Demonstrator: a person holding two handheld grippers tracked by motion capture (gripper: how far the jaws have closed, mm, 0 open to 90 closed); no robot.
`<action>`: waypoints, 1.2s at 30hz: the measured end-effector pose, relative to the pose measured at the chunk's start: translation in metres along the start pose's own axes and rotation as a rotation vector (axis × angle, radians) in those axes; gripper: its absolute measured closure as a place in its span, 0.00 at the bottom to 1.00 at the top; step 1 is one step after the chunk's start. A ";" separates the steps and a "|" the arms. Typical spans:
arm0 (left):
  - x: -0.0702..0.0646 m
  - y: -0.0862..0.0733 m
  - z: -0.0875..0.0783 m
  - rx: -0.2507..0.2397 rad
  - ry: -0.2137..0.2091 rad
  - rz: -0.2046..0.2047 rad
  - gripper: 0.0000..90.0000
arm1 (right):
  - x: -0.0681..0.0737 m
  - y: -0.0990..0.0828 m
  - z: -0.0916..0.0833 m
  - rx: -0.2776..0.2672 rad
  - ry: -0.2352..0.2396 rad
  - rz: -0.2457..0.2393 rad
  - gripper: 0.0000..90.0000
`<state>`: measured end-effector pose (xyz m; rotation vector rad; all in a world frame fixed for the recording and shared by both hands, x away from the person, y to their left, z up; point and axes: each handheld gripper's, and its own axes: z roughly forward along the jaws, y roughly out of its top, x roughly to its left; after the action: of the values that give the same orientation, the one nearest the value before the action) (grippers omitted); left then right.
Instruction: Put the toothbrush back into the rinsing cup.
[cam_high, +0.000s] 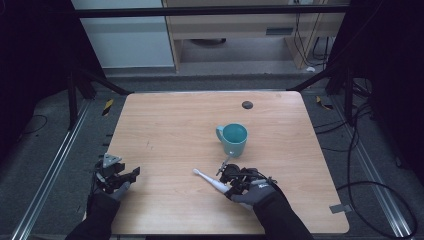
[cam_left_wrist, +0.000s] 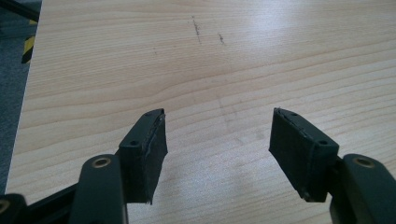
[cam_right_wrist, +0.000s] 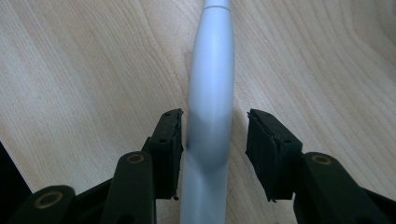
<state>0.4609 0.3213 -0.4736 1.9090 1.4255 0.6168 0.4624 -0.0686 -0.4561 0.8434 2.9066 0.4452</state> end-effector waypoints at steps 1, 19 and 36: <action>0.000 0.000 0.000 -0.001 0.000 -0.001 0.40 | 0.000 0.000 0.001 0.008 0.002 0.001 0.63; 0.000 0.000 0.001 0.002 -0.001 -0.002 0.40 | 0.002 0.003 0.013 0.060 -0.002 0.011 0.74; 0.000 0.000 0.000 -0.004 0.002 -0.002 0.40 | 0.004 -0.006 -0.033 -0.296 0.066 0.082 0.74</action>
<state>0.4608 0.3215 -0.4732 1.9038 1.4269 0.6206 0.4511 -0.0797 -0.4264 0.9170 2.7699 0.8986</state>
